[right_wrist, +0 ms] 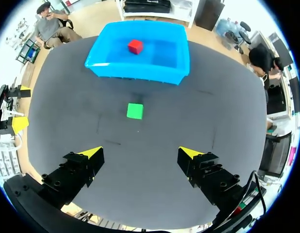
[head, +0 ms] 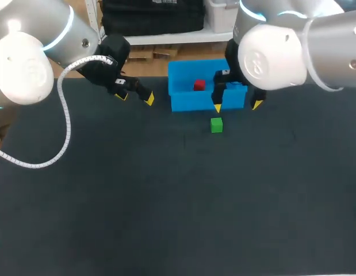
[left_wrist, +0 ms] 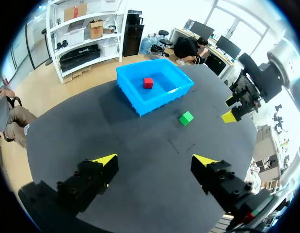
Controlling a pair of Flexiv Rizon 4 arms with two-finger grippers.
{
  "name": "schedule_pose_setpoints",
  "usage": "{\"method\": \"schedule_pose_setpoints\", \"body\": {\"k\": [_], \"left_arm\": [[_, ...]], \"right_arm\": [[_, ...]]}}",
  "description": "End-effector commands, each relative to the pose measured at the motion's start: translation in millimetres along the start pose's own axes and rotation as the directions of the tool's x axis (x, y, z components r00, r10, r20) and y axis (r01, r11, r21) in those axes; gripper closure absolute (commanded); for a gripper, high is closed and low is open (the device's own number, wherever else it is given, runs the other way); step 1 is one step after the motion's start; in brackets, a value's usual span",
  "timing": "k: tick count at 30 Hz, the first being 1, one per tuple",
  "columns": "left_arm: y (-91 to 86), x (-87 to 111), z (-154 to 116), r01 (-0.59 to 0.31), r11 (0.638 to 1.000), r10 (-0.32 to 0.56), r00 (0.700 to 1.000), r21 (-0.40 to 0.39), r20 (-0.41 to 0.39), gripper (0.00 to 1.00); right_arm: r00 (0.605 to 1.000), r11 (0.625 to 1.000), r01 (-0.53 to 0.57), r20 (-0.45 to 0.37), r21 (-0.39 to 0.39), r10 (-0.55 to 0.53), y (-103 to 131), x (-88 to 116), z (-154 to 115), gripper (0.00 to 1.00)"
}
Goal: Use the left arm to pick the red cube and place it into the blue plastic box first, then use the right arm to grasp the green cube and put it into the same blue plastic box after the first action is fully finished.
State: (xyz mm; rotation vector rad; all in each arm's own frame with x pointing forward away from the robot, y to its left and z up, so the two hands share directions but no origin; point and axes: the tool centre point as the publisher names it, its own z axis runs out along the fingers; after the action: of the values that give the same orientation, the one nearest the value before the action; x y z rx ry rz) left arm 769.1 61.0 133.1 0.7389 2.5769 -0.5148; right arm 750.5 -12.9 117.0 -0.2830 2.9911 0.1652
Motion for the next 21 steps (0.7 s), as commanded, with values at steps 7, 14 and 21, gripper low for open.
{"method": "schedule_pose_setpoints", "body": {"k": [7,14,21], "left_arm": [[0.8,1.1,-0.5,-0.002,1.0,0.002,1.0,0.004,0.004,0.0],[0.8,1.1,-0.5,-0.002,1.0,0.002,1.0,0.004,0.004,0.0],[0.8,1.1,-0.5,-0.002,1.0,0.002,1.0,0.004,0.004,0.0]], "right_arm": [[0.999,1.0,0.001,-0.038,0.001,-0.001,20.8,-23.3,14.3,0.0],[0.999,1.0,-0.002,-0.048,-0.003,0.002,30.2,-30.3,28.3,0.0],[0.998,1.0,-0.01,-0.054,-0.012,0.009,30.6,-33.9,40.6,0.0]]}}
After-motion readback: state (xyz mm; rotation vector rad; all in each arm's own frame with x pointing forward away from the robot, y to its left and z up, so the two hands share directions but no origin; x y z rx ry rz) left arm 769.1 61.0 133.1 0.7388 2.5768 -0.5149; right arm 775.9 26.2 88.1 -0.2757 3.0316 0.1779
